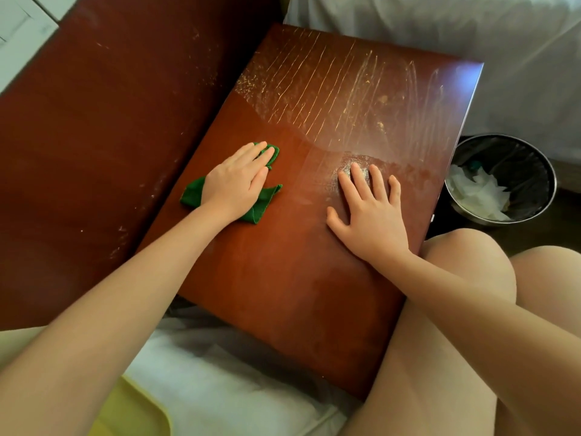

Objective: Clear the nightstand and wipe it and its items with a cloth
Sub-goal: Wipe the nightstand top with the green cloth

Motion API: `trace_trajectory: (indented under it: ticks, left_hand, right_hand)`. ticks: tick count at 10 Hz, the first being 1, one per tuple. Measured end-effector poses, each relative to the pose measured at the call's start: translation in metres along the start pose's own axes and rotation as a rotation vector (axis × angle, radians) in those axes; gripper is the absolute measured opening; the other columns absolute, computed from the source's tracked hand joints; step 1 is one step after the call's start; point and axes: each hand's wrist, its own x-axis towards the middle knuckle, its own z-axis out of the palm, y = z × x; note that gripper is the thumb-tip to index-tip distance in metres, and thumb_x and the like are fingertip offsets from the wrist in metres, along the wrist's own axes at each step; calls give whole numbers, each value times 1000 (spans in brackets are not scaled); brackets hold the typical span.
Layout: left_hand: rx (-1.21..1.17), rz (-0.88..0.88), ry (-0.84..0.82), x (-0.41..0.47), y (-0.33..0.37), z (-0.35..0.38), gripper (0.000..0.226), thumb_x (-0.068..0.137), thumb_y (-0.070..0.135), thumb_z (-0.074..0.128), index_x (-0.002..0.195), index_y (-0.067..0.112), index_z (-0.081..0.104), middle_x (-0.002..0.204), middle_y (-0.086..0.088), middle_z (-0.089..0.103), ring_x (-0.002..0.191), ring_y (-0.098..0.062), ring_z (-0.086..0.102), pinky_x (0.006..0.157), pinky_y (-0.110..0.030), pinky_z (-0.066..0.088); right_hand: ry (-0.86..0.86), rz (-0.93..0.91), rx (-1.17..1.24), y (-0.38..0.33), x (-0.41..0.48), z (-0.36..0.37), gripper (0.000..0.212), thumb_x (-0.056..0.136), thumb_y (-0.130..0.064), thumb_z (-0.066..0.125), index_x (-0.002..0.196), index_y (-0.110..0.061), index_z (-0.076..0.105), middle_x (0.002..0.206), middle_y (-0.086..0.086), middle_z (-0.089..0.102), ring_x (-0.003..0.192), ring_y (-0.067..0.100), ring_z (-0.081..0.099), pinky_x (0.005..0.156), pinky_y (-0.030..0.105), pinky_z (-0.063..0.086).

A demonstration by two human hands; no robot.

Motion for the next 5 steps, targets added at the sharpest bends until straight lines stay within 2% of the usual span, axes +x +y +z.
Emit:
trace_trajectory:
  ticks: [2,5]
  left_hand:
    - [-19,-149,2,31,-13,-3,45,103,32,24,147,27,30,154,7,26,143,-14,19,105,-41,34]
    - [-30,-371,17,85,-32,-6,47,103,32,20,149,23,25,156,3,22,144,-17,16,111,-41,25]
  right_hand:
    - [3,-5,1,0,0,0,68,86,-52,25,140,-13,42,148,10,38,139,37,26,111,54,12]
    - [25,-4,7,2,0,3,66,87,-51,28,139,-13,44,147,10,40,138,37,28,111,55,13]
